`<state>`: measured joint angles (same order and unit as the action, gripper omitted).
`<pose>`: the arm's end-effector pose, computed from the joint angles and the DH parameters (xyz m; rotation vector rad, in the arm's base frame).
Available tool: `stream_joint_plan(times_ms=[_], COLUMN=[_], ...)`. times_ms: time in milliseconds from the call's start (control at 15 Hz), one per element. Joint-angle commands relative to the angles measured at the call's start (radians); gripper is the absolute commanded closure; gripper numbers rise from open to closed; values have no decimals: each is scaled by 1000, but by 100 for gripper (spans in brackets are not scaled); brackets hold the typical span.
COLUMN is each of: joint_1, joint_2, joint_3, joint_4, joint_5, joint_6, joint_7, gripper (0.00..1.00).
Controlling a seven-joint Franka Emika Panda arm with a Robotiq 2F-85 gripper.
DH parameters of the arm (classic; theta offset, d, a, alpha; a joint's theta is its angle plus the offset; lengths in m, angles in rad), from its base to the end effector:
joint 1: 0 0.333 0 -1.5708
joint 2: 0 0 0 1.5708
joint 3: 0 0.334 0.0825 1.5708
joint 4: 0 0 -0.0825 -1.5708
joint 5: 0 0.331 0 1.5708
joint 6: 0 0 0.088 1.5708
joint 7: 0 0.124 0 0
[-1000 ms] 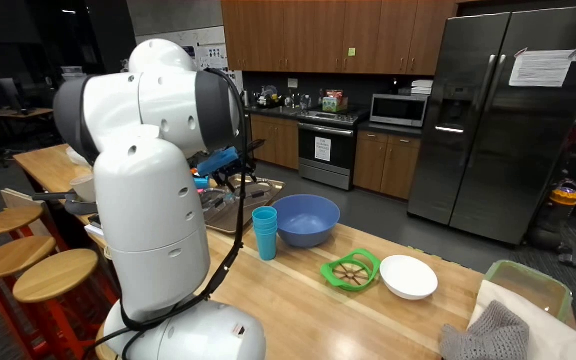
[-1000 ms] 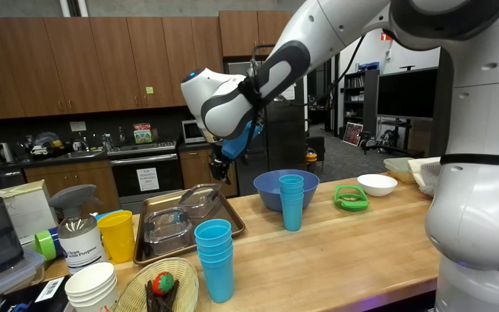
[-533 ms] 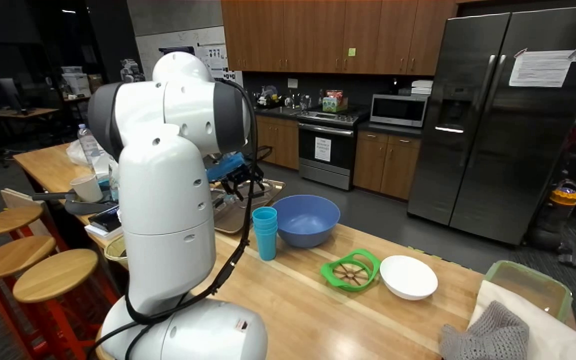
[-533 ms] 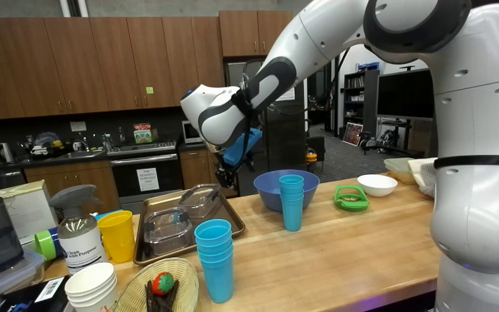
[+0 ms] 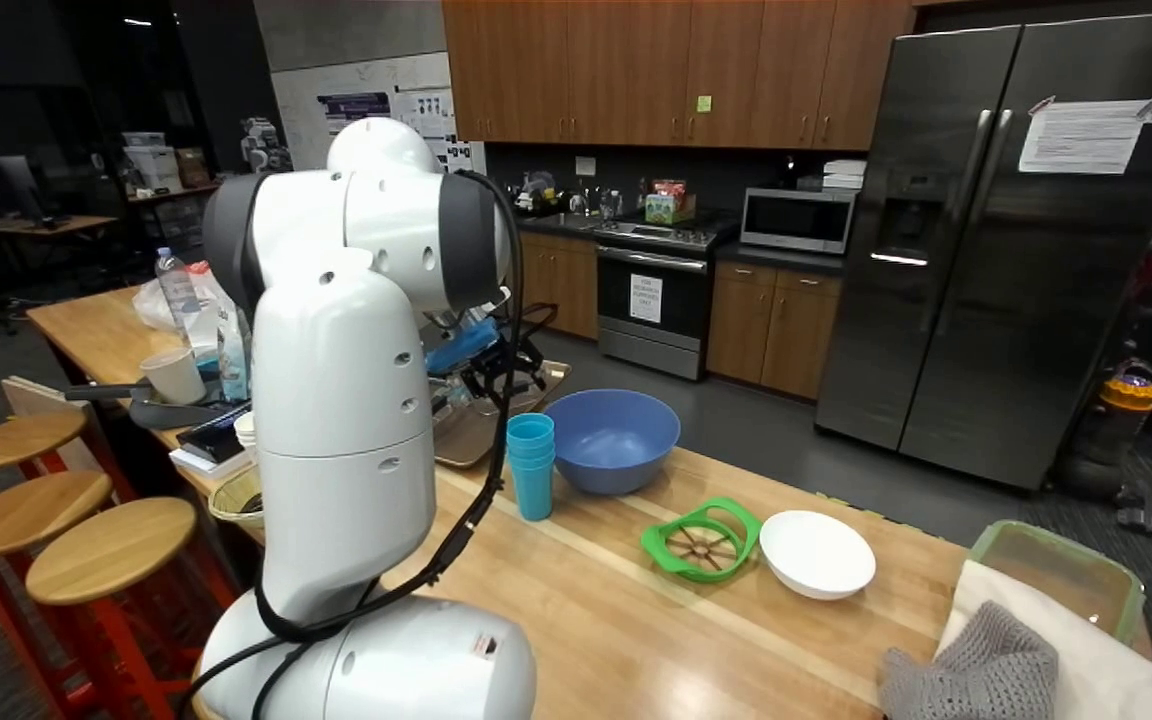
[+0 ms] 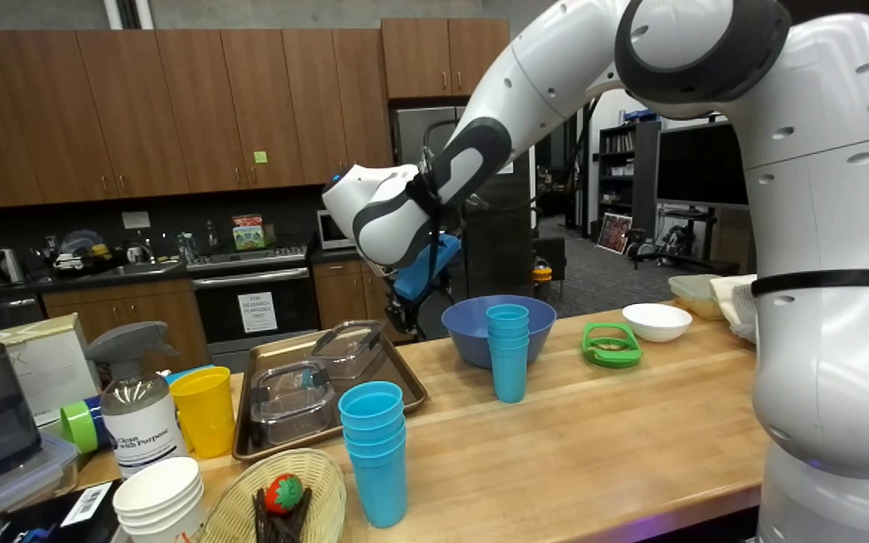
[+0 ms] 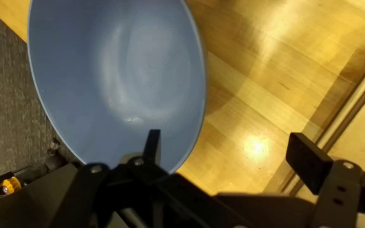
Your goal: Move the bowl forward
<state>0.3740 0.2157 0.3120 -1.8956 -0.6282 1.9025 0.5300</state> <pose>0.4616 0.2983 0.4189 2.5579 0.5507 0.1838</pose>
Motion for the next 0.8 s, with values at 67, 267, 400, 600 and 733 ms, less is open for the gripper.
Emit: stream_joint_plan(times_ms=[67, 267, 400, 600, 733], joint_1=[42, 50, 52, 46, 43], joint_2=[59, 97, 113, 119, 120], joint_3=[-37, -46, -54, -65, -73], joint_4=[48, 65, 67, 54, 44], joint_5=[-90, -100, -92, -80, -76], joint_6=[-24, -28, -24, -13, -12], joint_7=[94, 107, 102, 101, 103], gripper=[0, 0, 0, 0, 0])
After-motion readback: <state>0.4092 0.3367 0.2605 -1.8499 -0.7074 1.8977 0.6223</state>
